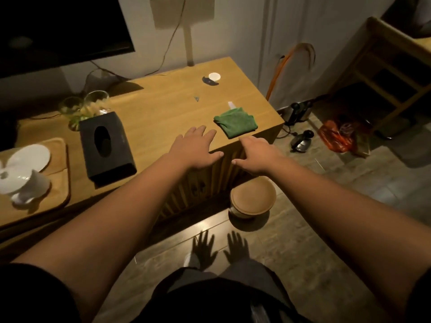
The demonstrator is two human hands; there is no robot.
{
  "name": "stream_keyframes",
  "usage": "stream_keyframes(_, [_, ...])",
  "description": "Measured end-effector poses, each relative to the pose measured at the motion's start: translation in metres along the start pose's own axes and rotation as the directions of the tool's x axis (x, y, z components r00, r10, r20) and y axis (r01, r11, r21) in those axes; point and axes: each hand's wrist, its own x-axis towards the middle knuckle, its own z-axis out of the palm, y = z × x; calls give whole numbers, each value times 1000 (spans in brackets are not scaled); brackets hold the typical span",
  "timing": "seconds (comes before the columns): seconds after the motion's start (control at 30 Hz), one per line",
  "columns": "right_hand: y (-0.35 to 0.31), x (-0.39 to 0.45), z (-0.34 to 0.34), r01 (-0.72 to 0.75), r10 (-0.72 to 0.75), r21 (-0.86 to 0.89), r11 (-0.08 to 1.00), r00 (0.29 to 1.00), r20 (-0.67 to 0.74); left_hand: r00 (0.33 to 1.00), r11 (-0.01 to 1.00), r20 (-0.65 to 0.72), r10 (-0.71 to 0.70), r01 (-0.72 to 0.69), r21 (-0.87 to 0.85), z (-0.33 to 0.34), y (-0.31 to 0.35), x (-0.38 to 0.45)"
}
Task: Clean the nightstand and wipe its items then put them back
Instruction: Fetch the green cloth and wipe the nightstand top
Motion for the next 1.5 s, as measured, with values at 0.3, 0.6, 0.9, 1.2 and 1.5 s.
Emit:
stream_keyframes(0.3, [62, 130, 11, -61, 56, 38, 997, 991, 120, 992, 996, 104, 77, -72, -57, 37, 12, 145])
stream_keyframes(0.6, [115, 221, 46, 83, -67, -55, 995, 969, 237, 988, 1000, 152, 26, -24, -12, 90, 25, 236])
stream_keyframes(0.9, [120, 242, 45, 283, -266, -268, 921, 959, 99, 995, 994, 76, 62, -69, 83, 101, 19, 253])
stream_keyframes(1.2, [113, 244, 29, 105, -105, -35, 994, 994, -6, 979, 967, 40, 199, -190, -168, 67, -24, 277])
stream_keyframes(1.5, [104, 180, -15, -197, 256, 288, 937, 949, -184, 853, 823, -196, 483, -519, -232, 4, -17, 278])
